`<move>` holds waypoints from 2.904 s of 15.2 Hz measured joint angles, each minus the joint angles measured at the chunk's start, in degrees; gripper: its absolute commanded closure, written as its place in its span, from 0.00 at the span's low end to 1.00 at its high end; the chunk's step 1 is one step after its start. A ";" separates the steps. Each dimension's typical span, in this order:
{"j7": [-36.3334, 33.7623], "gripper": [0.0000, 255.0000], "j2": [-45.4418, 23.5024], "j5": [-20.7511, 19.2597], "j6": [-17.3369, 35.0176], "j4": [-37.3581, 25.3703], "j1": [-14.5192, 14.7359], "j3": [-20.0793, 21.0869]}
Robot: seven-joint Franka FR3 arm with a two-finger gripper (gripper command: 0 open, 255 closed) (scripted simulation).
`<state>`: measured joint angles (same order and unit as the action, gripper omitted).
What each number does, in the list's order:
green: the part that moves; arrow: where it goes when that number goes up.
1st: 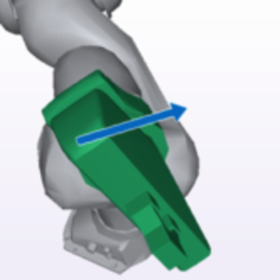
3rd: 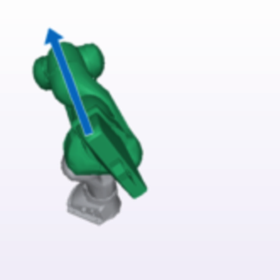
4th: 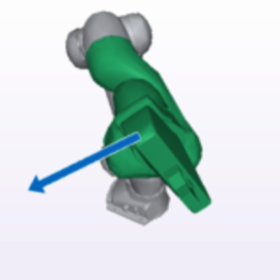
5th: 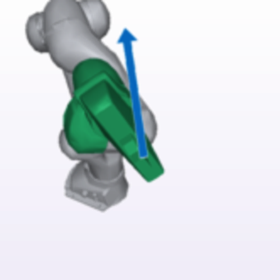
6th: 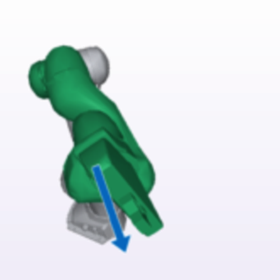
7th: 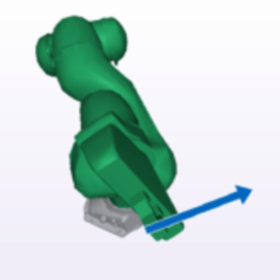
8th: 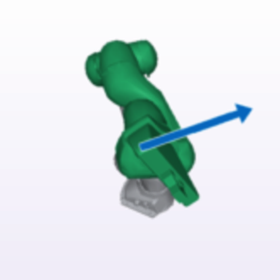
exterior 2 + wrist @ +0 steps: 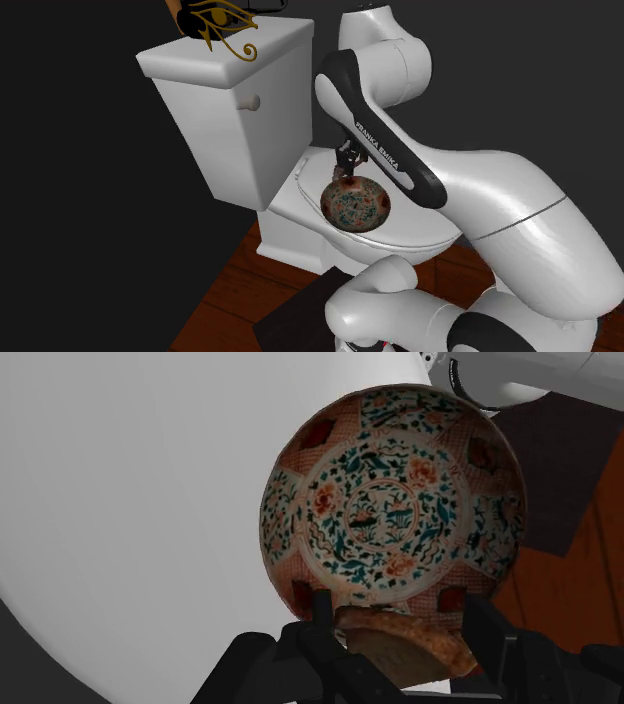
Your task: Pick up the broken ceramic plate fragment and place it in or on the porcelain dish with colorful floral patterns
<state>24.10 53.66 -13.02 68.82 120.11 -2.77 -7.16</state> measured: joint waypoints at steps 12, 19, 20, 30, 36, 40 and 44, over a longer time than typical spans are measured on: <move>1.95 1.00 10.87 -2.52 -1.22 9.32 -1.02 -1.73; -7.51 0.00 10.91 -2.07 0.88 16.80 -5.45 4.03; -10.70 0.00 10.45 -1.62 0.99 18.28 -6.79 6.09; -14.82 0.00 13.52 -2.46 5.08 27.48 -8.39 6.84; -14.87 1.00 13.81 -2.45 5.19 27.87 -8.37 6.84; -14.88 1.00 13.81 -2.44 5.20 27.87 -8.37 6.85; -14.87 1.00 13.81 -2.45 5.20 27.87 -8.37 6.85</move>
<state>9.22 67.47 -15.47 74.02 147.98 -11.14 -0.31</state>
